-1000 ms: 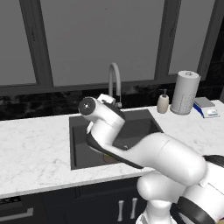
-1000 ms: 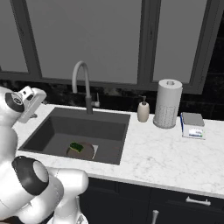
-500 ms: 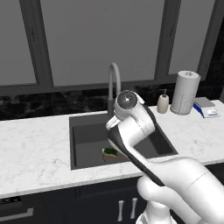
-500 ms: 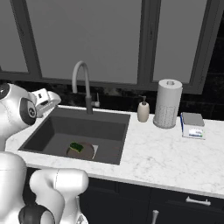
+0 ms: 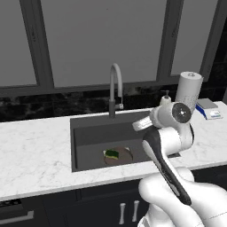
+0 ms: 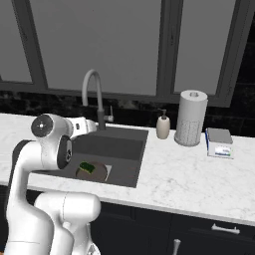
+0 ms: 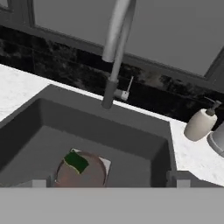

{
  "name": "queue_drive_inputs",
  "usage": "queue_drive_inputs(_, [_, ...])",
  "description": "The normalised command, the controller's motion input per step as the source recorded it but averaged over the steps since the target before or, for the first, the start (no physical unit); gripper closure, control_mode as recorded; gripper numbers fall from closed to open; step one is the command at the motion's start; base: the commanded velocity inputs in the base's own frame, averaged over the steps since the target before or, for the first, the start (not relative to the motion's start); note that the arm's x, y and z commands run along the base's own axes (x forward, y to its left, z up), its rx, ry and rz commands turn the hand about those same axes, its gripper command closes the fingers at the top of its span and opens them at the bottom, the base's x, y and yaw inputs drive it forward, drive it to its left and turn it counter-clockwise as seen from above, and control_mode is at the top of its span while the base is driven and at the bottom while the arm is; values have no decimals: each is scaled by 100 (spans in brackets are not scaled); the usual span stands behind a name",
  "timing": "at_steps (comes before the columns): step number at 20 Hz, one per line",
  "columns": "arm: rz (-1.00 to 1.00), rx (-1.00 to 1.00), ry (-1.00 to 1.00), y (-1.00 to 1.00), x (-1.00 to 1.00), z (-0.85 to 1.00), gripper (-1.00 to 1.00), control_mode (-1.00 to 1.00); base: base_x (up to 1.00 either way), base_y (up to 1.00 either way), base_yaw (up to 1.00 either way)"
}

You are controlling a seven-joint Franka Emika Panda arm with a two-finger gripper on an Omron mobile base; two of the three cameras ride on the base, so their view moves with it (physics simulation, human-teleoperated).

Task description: Pick the pan and sponge and place them into the sink. Then turn on the water.

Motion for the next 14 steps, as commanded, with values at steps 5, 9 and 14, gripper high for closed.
queue_drive_inputs(5, [-5, 29, -1, -70, -2, 0, -100, -100, 0, 0, 0])
queue_drive_inputs(9, [-9, 33, 0, -46, 0, 0, -100, -100, 0, 0, 0])
queue_drive_inputs(14, [-10, 20, 6, -9, 3, 0, -100, -100, 0, 0, 0])
